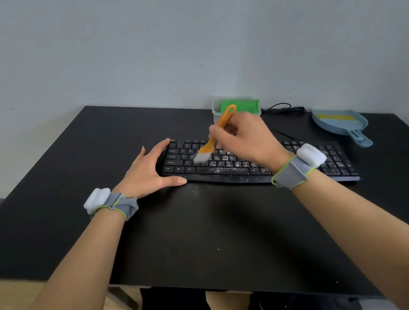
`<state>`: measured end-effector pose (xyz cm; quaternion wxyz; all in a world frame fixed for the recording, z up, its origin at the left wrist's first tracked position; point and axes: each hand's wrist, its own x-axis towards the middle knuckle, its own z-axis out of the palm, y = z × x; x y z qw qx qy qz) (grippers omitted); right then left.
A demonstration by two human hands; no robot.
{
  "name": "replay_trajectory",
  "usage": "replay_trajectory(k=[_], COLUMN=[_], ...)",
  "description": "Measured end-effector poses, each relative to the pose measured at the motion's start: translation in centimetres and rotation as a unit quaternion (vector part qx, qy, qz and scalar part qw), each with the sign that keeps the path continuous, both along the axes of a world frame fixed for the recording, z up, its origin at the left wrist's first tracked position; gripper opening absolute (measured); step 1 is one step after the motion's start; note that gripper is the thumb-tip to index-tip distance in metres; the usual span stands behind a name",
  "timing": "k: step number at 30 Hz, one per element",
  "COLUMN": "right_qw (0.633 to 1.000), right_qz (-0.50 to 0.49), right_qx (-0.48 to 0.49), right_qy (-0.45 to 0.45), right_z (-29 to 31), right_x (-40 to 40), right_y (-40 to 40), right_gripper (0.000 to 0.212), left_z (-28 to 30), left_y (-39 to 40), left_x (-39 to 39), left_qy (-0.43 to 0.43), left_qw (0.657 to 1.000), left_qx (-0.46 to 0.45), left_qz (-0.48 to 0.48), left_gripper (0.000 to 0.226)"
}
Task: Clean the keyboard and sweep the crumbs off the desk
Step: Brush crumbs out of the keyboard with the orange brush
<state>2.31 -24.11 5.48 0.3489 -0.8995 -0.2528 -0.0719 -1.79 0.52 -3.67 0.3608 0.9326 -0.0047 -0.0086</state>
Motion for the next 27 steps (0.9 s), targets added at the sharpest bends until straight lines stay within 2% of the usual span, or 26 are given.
replay_trajectory(k=[4,7,12,15,19,23,27], right_qw=[0.997,0.997,0.996,0.997,0.998,0.998,0.998], right_qz=[-0.068,-0.066,-0.043,-0.036,-0.057,-0.058,-0.046], right_qx=[0.013,-0.021,-0.078,-0.067,0.0,-0.019,-0.047], right_qy=[-0.035,-0.03,0.011,0.01,-0.004,-0.011,0.001], right_z=[-0.2,-0.8,-0.6,0.3,0.5,-0.8,-1.0], right_x=[1.8,2.2,1.5,1.0,1.8,2.3,1.7], right_y=[-0.3,-0.1,0.1,0.0,0.0,0.5,0.6], right_gripper=[0.032,0.032,0.039,0.036,0.042,0.039,0.045], left_z=[0.2,0.2,-0.2,0.1,0.7,0.1,-0.4], left_y=[-0.1,-0.2,0.2,-0.1,-0.6,0.0,0.3], left_x=[-0.2,-0.2,0.0,-0.2,-0.5,-0.2,0.1], left_qy=[-0.001,-0.003,0.005,-0.002,-0.006,0.011,0.016], left_qw=[1.0,1.0,1.0,1.0,1.0,1.0,1.0], left_qx=[-0.004,-0.004,-0.004,0.002,0.006,0.002,-0.003], left_qz=[0.01,0.009,0.001,-0.004,0.008,0.008,0.008], left_gripper=[0.111,0.11,0.123,0.119,0.107,0.118,0.123])
